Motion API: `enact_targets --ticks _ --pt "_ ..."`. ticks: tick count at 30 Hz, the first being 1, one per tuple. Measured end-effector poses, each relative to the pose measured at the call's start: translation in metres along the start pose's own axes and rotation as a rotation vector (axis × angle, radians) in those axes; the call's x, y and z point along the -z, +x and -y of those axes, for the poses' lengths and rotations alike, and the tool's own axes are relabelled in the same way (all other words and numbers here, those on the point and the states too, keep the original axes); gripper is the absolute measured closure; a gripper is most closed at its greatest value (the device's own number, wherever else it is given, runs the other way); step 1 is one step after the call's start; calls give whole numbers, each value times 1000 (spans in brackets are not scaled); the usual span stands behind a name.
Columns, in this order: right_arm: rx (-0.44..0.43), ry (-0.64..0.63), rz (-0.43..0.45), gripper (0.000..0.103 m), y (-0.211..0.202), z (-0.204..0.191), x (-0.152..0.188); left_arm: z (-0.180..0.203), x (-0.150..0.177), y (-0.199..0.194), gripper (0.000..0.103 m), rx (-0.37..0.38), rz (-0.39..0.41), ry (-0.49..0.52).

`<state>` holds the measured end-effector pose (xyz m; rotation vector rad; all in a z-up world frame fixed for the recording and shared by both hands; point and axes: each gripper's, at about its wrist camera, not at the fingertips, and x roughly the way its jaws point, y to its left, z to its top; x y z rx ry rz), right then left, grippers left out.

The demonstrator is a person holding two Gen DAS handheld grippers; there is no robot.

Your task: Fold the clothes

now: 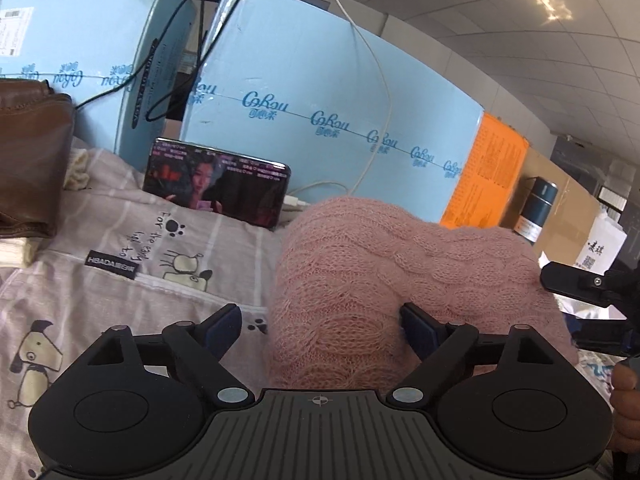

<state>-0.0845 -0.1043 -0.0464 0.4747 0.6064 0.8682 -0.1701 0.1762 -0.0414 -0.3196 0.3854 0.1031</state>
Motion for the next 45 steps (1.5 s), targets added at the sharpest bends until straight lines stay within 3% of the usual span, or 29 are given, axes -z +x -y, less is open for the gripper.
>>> enact_targets --ticks 4,7,10,12,16,22,27,30,32,36,38,45 --pt "-3 40 64 24 -9 5 -6 4 -3 0 4 -154 21 78" --pt "-10 51 69 24 -10 6 -7 3 -6 0 3 -181 11 85" --pt "-8 60 79 23 -11 7 -7 10 -12 -16 3 -190 114 109" --pt "4 75 81 23 -10 9 -7 20 -17 -30 3 -163 197 133" --pt "37 114 78 23 -8 14 -8 50 -21 -42 2 8 240 195" --pt "96 155 102 23 -10 20 -8 104 1 -13 2 285 45 342" --pt "114 176 120 21 -12 24 -9 114 15 26 2 256 -78 351" --pt "110 179 113 20 -12 25 -9 106 15 34 4 245 -97 312" --pt "113 183 105 20 -11 26 -10 98 13 34 11 241 -88 279" --pt "130 194 90 20 -8 28 -9 81 7 33 50 236 -68 198" --pt "135 199 79 20 -6 29 -9 72 2 31 62 233 -55 154" --pt "121 215 -7 18 9 33 -6 48 -14 -1 66 182 104 70"
